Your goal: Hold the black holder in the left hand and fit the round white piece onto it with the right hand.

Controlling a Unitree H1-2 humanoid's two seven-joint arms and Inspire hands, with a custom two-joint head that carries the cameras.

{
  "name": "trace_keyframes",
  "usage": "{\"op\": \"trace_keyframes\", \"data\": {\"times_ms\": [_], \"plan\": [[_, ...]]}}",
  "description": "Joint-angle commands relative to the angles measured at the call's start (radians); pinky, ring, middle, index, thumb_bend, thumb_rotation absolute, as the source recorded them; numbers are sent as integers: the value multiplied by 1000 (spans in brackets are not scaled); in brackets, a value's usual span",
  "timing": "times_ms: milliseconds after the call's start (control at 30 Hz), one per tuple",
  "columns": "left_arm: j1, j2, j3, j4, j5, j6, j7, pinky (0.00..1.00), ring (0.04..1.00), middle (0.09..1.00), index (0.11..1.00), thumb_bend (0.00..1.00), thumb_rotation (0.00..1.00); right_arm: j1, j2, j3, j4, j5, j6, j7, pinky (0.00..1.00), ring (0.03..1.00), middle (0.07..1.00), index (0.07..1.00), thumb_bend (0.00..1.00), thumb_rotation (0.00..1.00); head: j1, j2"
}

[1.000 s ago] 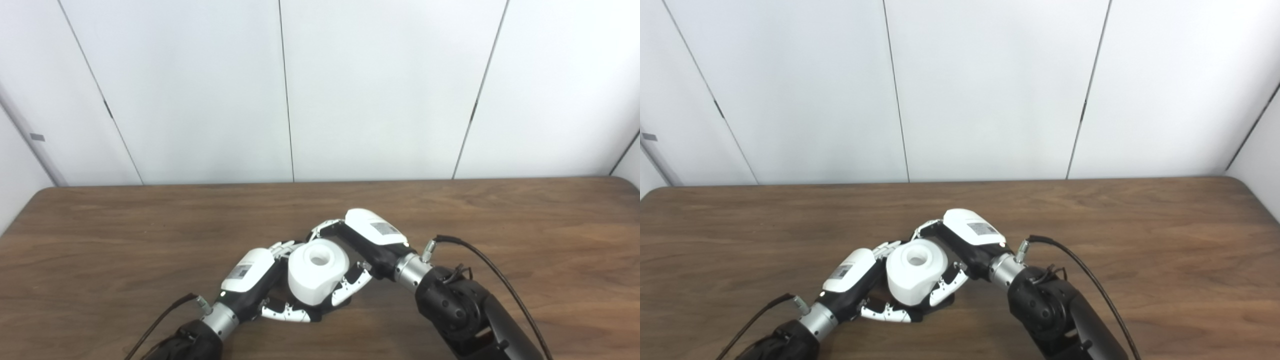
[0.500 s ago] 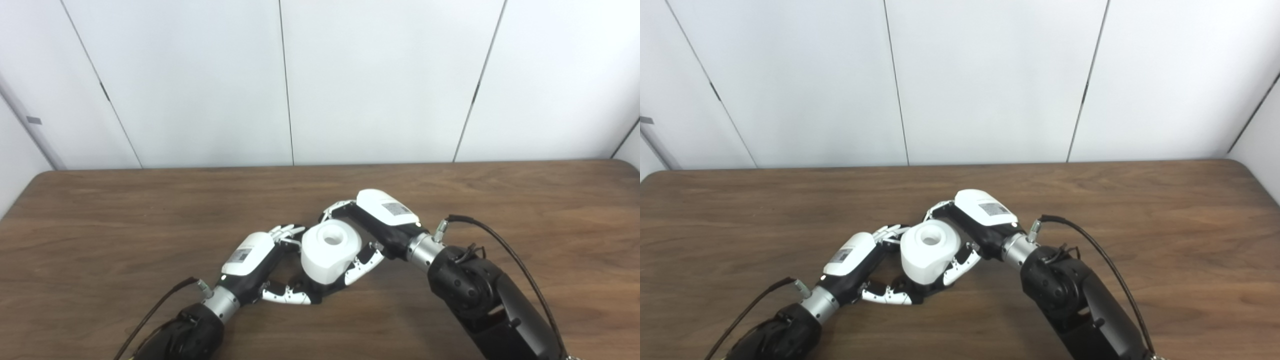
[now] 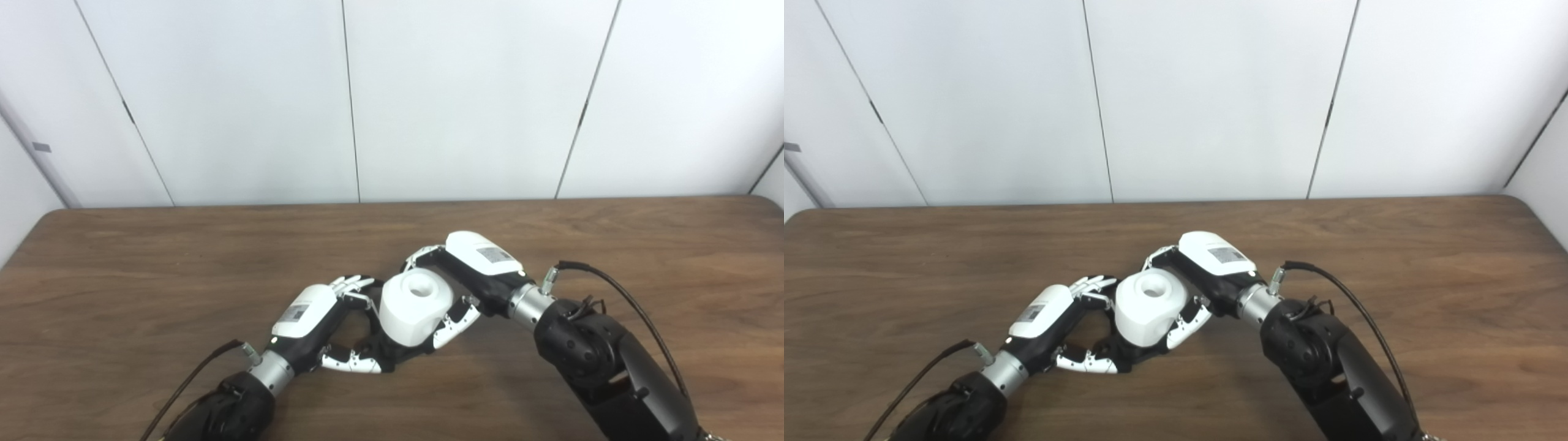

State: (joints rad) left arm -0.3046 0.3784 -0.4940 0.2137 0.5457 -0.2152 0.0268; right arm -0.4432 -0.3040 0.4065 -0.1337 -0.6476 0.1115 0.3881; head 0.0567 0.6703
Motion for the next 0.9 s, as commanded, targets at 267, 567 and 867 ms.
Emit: {"op": "trace_keyframes", "data": {"times_ms": [267, 567, 867], "plan": [[44, -16, -58, 15, 53, 50, -119, 959, 933, 898, 485, 524, 59, -42, 20, 28, 0, -12, 1, 34, 829, 795, 755, 479, 524, 139, 5, 6], [46, -20, -58, 11, 55, 55, -124, 961, 937, 899, 484, 524, 58, -53, 37, 41, 3, -30, -21, 36, 804, 791, 749, 479, 525, 138, 11, 16], [49, -19, -58, 8, 58, 56, -123, 950, 933, 897, 484, 524, 58, -44, 25, 44, 8, -35, -34, 44, 799, 780, 741, 479, 525, 138, 16, 19]]}}
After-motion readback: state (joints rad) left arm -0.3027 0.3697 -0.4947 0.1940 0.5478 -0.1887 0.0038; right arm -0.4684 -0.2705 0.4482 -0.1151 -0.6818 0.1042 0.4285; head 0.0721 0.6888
